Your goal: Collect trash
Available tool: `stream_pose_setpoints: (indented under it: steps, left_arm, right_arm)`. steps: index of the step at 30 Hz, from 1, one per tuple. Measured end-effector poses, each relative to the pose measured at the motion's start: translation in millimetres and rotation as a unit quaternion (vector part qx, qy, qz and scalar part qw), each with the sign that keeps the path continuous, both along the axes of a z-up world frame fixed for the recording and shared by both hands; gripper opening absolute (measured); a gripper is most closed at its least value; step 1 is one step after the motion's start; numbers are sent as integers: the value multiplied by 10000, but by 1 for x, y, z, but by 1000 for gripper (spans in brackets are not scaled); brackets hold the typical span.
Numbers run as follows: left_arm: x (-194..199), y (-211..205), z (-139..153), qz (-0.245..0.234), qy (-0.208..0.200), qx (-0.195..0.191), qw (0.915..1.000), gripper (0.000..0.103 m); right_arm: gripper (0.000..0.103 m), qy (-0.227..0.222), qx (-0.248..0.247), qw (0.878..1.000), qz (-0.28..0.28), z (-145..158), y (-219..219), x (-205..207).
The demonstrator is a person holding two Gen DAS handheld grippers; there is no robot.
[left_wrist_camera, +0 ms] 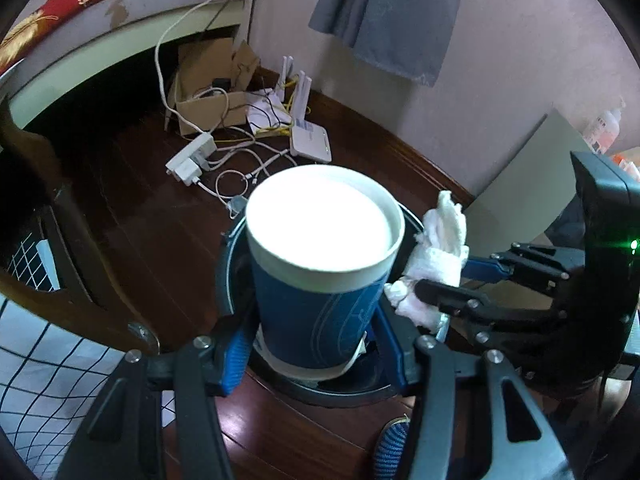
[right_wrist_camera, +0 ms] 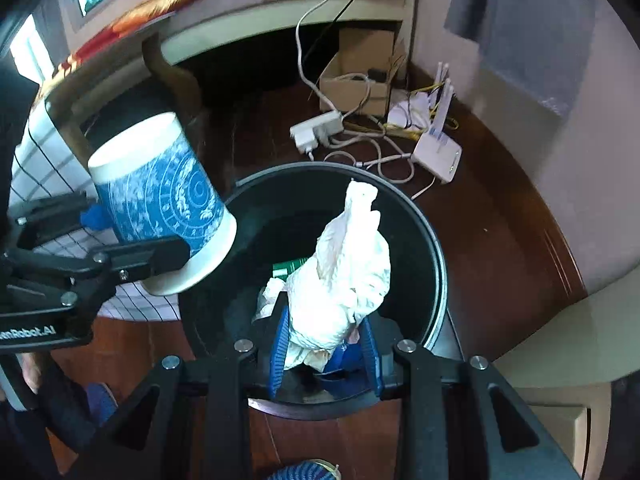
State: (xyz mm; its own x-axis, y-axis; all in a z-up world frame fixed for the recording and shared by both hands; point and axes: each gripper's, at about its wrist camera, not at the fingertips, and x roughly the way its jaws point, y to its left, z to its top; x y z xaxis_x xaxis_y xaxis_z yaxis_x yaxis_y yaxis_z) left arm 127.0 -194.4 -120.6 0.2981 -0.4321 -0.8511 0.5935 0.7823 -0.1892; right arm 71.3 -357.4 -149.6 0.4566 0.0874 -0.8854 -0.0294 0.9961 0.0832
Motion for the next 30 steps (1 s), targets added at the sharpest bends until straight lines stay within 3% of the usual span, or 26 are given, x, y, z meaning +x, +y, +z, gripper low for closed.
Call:
stream_pose_setpoints:
  steps: [2, 4, 6, 7, 8, 10, 13, 25, 30]
  left_arm:
    - [2, -4, -5, -55, 66, 15, 10000, 57]
    - [5, -8, -13, -162, 217, 34, 9996, 63]
    - [9, -4, -19, 28, 172, 206, 9996, 68]
    - [10, 0, -20, 115, 144, 245, 9995, 77]
    - [11, 7, -18, 227, 119, 247, 9994, 80]
    - [9, 19, -11, 392, -45, 256, 9989, 84]
    - [5, 33, -1, 623, -309, 340, 9970, 103]
    - [-15, 65, 32, 1026, -783, 326, 9911, 103]
    - [-35, 80, 60, 1124, -1115, 314, 9869, 103]
  right_arm:
    - [35, 55, 55, 10000, 50, -6, -1, 3]
    - [36, 88, 36, 9999, 129, -11, 1, 6]
    - [64, 176, -216, 9995, 110, -21, -1, 8]
    - [100, 264, -312, 9992, -5, -27, -6, 7]
    - [103, 264, -290, 9992, -4, -28, -8, 5]
    - [103, 250, -554, 9981, -95, -25, -13, 2]
    - [103, 139, -634, 9976, -252, -15, -18, 0]
    - [103, -223, -681, 9964, -458, 33, 10, -9]
    - [103, -406, -603, 9964, -432, 61, 30, -19]
